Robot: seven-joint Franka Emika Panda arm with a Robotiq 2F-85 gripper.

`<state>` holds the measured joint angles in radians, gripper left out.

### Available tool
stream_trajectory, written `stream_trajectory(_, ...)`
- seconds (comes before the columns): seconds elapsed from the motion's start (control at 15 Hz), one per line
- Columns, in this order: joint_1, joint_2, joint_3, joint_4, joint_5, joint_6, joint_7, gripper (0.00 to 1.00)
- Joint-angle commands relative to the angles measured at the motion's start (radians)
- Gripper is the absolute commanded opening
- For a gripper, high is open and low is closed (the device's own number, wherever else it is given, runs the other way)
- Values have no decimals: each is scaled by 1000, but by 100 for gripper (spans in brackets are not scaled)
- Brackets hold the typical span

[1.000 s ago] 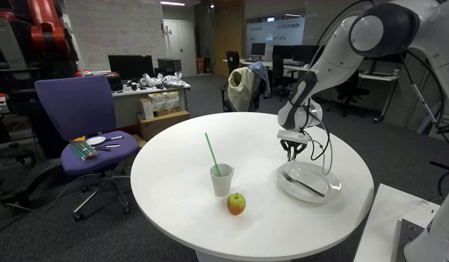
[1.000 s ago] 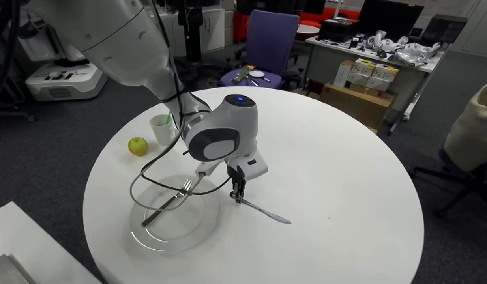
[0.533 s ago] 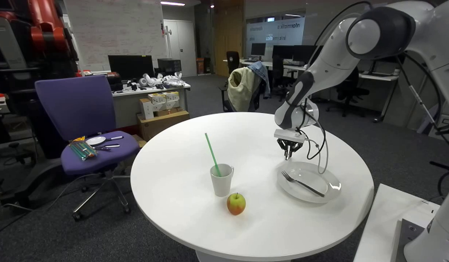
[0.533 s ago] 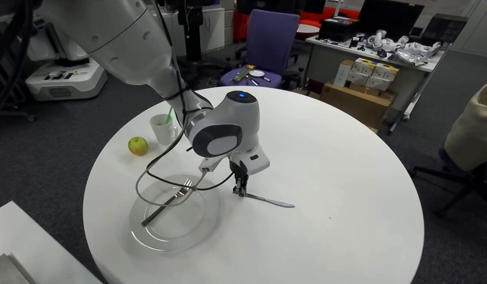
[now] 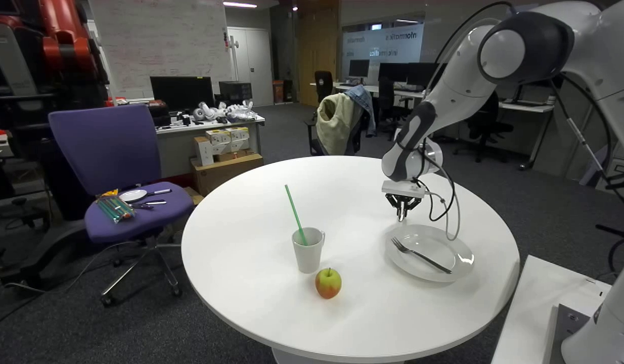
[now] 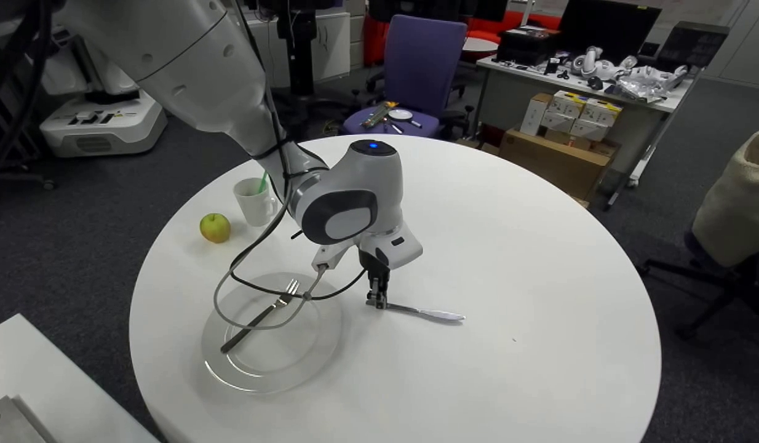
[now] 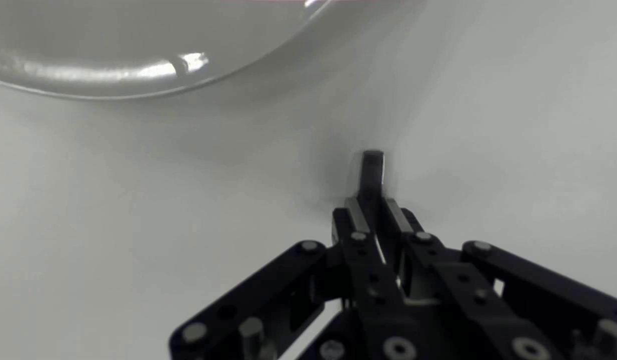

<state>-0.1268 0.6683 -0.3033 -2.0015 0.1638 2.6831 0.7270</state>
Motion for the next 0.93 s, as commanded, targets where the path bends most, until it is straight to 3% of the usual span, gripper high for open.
stream_trajectory(0.0,43,-52,-66,-51,-68,13,-29,3)
stream_trajectory(0.67,62,-9,-61,72,-209,-231,-202,3)
stream_trajectory(0.87,44,-60,-49,53,-235,-291,-307,3)
